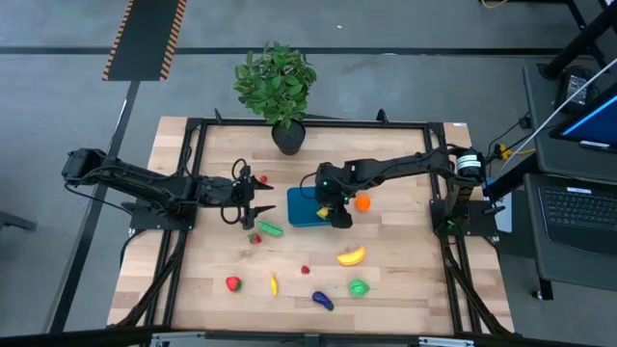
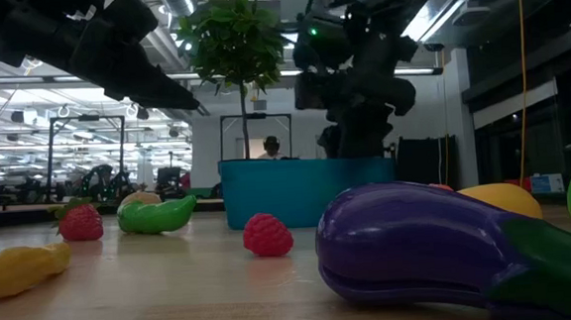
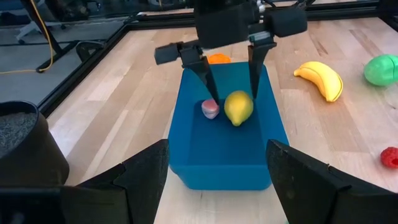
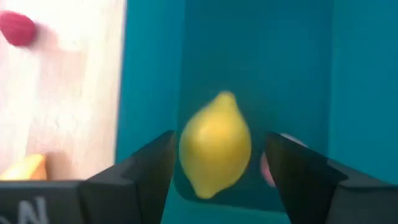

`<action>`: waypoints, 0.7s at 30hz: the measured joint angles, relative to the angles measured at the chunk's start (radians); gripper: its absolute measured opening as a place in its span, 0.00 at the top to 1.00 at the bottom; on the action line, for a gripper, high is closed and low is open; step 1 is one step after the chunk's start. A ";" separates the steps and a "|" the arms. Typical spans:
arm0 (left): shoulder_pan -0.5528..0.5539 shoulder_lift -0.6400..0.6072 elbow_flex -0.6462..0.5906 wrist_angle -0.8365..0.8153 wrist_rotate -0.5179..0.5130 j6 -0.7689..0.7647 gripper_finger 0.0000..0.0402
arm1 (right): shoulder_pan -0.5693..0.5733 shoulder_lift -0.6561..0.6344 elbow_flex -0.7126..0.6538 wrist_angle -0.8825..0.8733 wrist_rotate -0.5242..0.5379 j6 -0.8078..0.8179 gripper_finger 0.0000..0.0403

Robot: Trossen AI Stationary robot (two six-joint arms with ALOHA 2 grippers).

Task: Pick and placing Produce into tupperware
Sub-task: Put the tangerine into the blue bin

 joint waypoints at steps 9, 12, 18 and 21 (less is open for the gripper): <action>0.000 0.000 0.000 0.004 0.000 -0.010 0.35 | -0.005 -0.006 0.094 -0.076 0.000 -0.031 0.39; 0.000 0.000 0.000 0.004 0.000 -0.010 0.35 | -0.016 -0.039 0.083 -0.069 0.000 -0.021 0.39; 0.000 0.000 0.000 0.024 0.000 -0.009 0.35 | -0.032 -0.152 0.002 0.019 0.001 -0.003 0.39; -0.002 0.000 0.000 0.034 0.000 0.004 0.35 | -0.030 -0.229 -0.081 0.100 0.000 0.000 0.39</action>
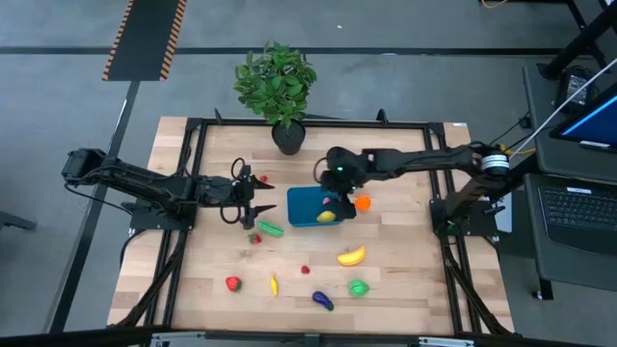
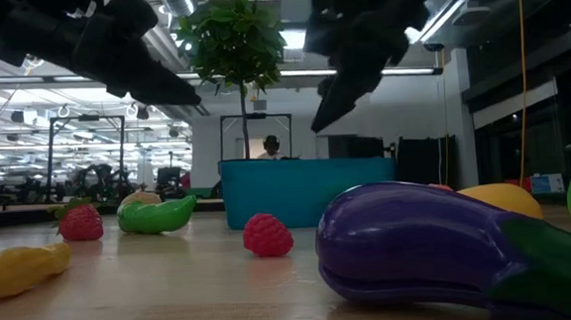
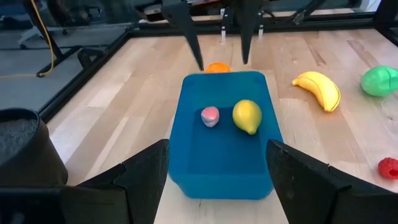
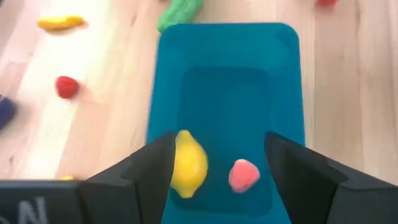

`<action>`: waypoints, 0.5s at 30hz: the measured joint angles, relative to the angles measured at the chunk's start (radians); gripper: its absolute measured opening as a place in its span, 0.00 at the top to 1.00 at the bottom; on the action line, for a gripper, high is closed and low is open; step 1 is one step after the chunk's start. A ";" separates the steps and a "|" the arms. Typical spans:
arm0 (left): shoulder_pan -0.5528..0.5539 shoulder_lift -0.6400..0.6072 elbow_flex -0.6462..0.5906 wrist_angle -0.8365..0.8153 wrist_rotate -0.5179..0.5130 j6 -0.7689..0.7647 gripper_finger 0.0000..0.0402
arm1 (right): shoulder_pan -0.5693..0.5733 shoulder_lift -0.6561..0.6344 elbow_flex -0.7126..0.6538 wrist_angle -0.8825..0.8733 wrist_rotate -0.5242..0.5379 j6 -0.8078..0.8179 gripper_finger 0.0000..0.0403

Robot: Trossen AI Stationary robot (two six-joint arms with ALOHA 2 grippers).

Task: Pick and placing Produce into tupperware
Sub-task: Put the tangerine into the blue bin

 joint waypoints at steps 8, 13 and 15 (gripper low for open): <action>-0.002 0.000 -0.092 0.222 0.000 0.056 0.35 | -0.001 -0.265 -0.268 0.234 0.000 0.037 0.39; -0.005 -0.001 -0.177 0.394 0.002 0.057 0.35 | -0.006 -0.451 -0.446 0.360 -0.001 0.071 0.38; -0.005 -0.013 -0.203 0.434 0.005 0.057 0.35 | -0.006 -0.519 -0.502 0.390 0.000 0.078 0.38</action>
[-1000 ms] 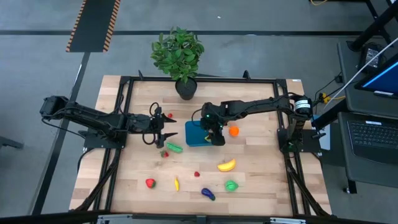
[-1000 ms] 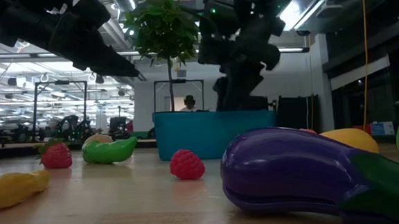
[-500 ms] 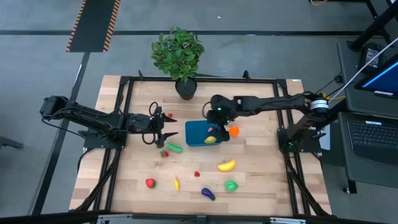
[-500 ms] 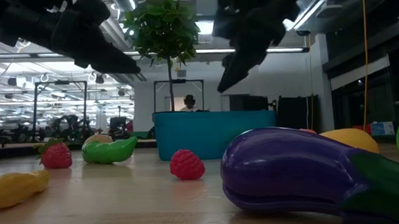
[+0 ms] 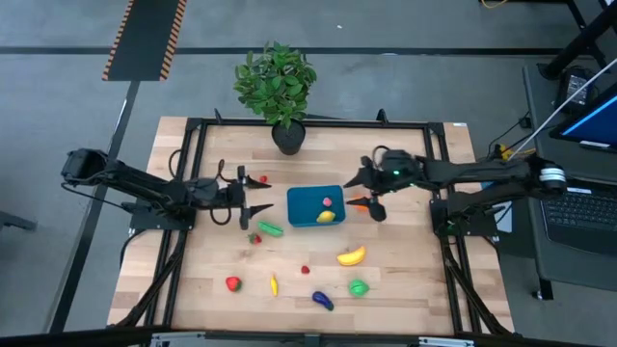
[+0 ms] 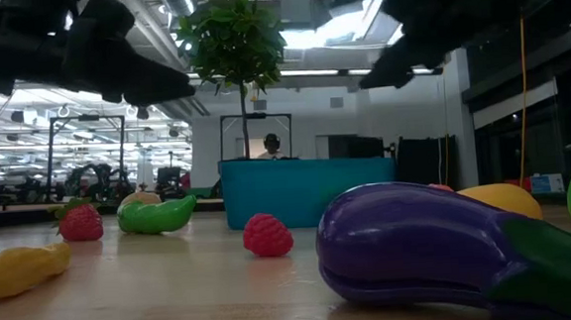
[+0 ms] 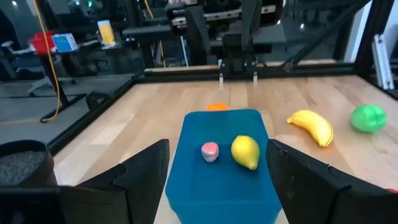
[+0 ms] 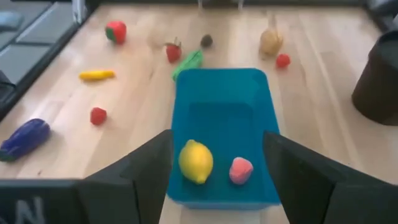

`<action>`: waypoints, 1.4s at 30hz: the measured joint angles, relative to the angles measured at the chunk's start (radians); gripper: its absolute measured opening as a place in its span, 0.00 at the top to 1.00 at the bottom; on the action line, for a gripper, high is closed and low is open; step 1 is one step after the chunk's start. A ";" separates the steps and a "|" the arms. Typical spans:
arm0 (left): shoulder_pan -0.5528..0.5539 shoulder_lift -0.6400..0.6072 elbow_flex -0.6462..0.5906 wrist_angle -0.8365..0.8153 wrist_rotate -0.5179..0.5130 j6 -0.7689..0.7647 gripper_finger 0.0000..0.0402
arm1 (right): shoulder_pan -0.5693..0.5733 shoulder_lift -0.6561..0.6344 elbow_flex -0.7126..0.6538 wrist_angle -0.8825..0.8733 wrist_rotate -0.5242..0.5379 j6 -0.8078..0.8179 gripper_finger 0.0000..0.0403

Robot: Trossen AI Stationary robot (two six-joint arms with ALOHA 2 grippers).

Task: Pick and placing Produce into tupperware
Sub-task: Put the tangerine into the blue bin

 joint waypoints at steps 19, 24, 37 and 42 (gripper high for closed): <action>-0.001 -0.113 -0.020 -0.122 0.067 -0.045 0.35 | -0.110 -0.387 -0.310 0.152 -0.058 -0.027 0.39; -0.001 -0.113 -0.020 -0.122 0.067 -0.046 0.35 | -0.167 -0.418 -0.352 0.127 -0.060 0.003 0.41; 0.001 -0.113 -0.020 -0.121 0.044 -0.046 0.35 | -0.191 -0.414 -0.360 0.113 -0.043 0.155 0.43; 0.017 -0.113 -0.020 -0.121 0.042 -0.046 0.35 | -0.191 -0.412 -0.352 0.080 0.001 0.182 0.44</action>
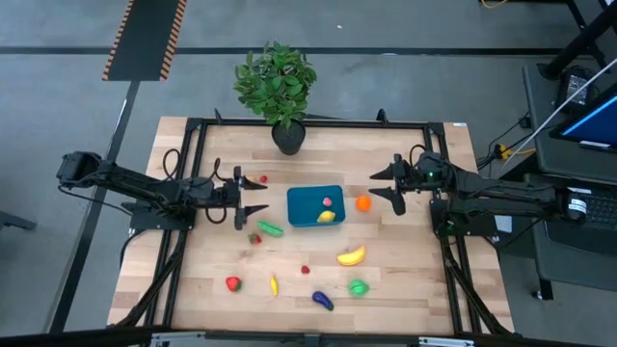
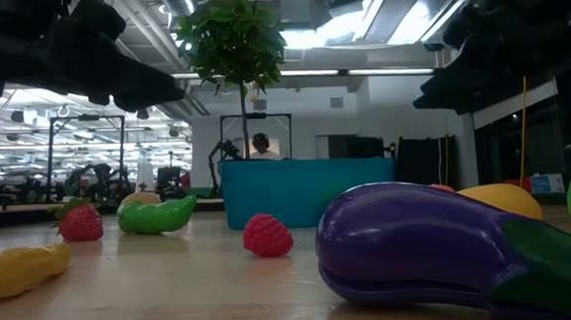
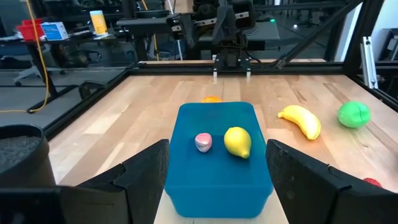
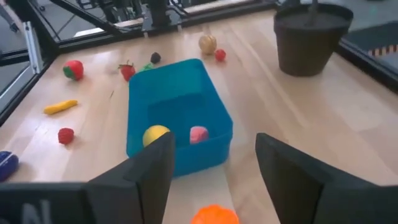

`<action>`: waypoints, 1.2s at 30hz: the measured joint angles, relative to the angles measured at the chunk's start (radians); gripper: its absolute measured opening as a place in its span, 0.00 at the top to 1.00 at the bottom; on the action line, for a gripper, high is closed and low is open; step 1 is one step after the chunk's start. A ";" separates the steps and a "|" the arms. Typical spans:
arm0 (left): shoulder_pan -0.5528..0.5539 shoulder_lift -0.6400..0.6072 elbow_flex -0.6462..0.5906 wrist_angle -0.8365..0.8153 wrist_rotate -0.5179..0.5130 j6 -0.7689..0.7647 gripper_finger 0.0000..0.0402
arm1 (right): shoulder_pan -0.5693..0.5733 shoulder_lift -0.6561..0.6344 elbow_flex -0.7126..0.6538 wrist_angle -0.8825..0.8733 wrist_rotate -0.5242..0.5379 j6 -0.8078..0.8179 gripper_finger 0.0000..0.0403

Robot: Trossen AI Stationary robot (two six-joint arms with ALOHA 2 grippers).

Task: Pick and placing Produce into tupperware
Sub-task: Put the tangerine into the blue bin

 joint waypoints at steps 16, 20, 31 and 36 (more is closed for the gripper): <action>0.026 0.000 0.000 0.000 0.000 -0.006 0.35 | 0.000 0.184 0.195 -0.344 0.032 0.024 0.45; 0.026 0.000 0.000 0.000 0.000 -0.006 0.35 | 0.000 0.255 0.254 -0.382 0.101 0.017 0.45; 0.026 0.000 0.000 -0.001 0.000 -0.006 0.35 | 0.005 0.457 0.428 -0.603 0.174 -0.027 0.32; 0.026 0.000 0.000 -0.016 0.000 -0.006 0.35 | 0.025 0.514 0.457 -0.649 0.131 -0.012 0.31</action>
